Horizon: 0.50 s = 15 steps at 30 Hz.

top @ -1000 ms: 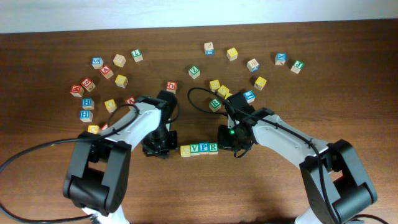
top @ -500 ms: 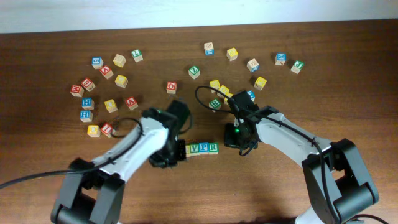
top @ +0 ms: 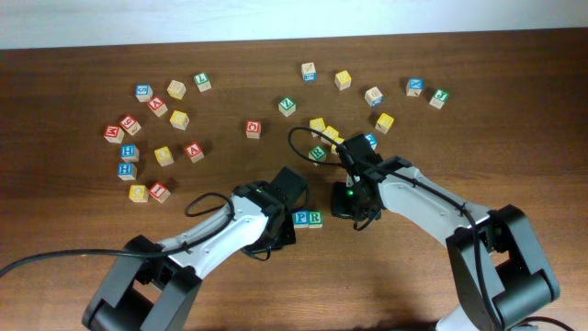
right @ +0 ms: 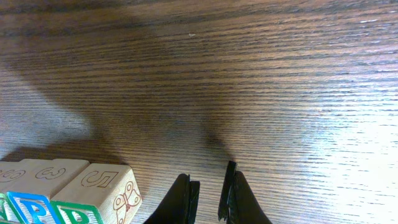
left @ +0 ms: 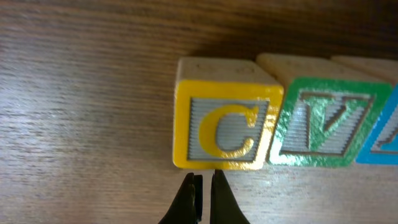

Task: Spell out CVPR

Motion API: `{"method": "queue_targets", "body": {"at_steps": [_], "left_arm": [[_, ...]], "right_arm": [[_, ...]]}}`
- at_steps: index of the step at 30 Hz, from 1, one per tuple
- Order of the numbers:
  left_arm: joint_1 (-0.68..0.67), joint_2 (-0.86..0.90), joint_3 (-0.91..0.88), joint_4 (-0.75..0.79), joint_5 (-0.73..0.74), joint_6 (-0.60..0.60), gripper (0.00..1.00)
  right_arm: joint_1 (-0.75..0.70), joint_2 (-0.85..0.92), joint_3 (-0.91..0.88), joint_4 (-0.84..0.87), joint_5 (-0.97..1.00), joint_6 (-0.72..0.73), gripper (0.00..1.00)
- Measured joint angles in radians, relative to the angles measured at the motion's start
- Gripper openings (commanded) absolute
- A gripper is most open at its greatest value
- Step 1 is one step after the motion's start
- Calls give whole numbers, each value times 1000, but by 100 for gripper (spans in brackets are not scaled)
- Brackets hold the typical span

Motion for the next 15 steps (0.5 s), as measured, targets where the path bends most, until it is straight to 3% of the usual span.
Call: {"method": "queue_targets", "body": {"at_steps": [15], "left_arm": [[-6,0,0,41,-44,-2,0]], "right_arm": [[0,0,0,0,0,0,9]]}}
